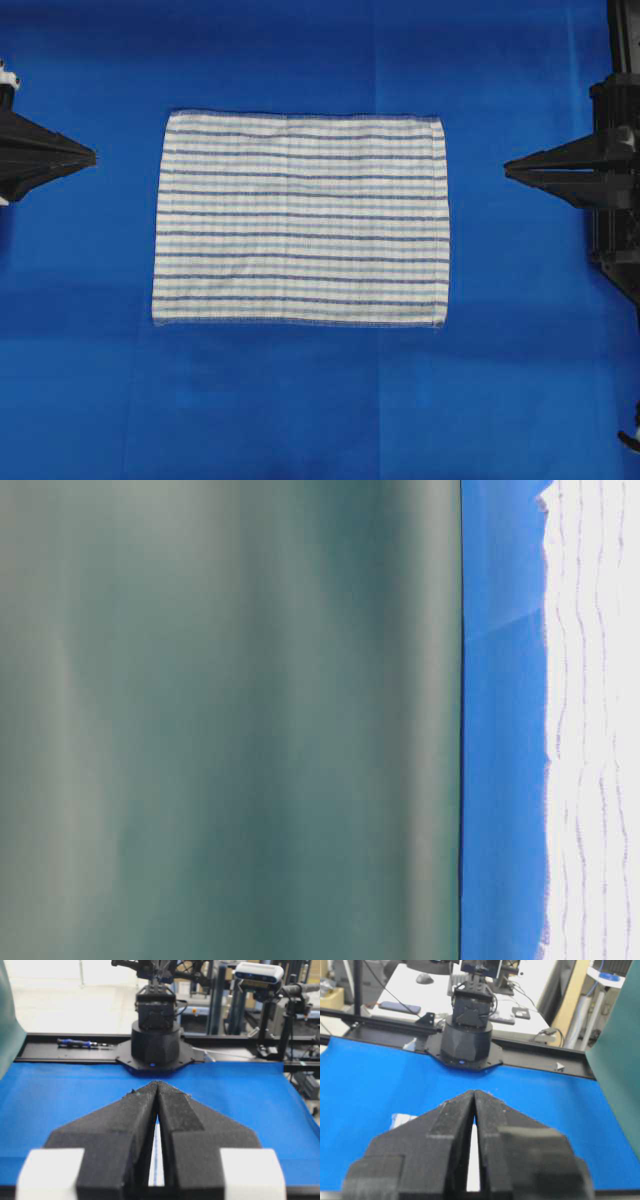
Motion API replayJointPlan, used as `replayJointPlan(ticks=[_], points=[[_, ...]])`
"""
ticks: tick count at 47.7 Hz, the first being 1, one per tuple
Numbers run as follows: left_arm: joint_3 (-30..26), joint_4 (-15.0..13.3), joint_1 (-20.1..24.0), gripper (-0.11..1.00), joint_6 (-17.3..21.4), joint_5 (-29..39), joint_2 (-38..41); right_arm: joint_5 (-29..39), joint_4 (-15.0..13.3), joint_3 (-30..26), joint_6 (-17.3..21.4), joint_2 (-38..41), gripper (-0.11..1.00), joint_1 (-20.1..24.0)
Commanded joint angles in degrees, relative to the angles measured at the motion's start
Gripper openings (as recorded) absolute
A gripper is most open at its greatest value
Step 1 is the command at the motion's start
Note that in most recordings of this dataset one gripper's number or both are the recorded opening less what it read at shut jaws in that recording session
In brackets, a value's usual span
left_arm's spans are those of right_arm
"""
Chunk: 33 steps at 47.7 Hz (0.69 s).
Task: Fold the blue towel.
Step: 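Move both grippers toward the towel's top corners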
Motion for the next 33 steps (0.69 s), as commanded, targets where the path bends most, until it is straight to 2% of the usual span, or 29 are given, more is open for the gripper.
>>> replayJointPlan(ticks=[1, 7, 24, 33], points=[[-0.88, -0.88, -0.18, 0.0, 0.35, 0.09, 0.97, 0.09, 0.0, -0.88, 0.09, 0.79, 0.0, -0.35], [-0.88, -0.97, 1.41, 0.0, 0.35, 0.18, 2.9, 2.2, 0.44, -1.14, 0.53, 2.02, -0.06, -2.81], [-0.26, -0.97, 9.32, 0.0, 1.58, 0.53, 12.57, 5.45, 4.31, -0.26, 0.97, 9.76, -0.06, -13.18], [0.09, -0.97, 13.27, 0.01, 1.67, 0.62, 18.37, 5.19, 4.83, -0.09, 0.97, 16.52, 0.03, -17.49]])
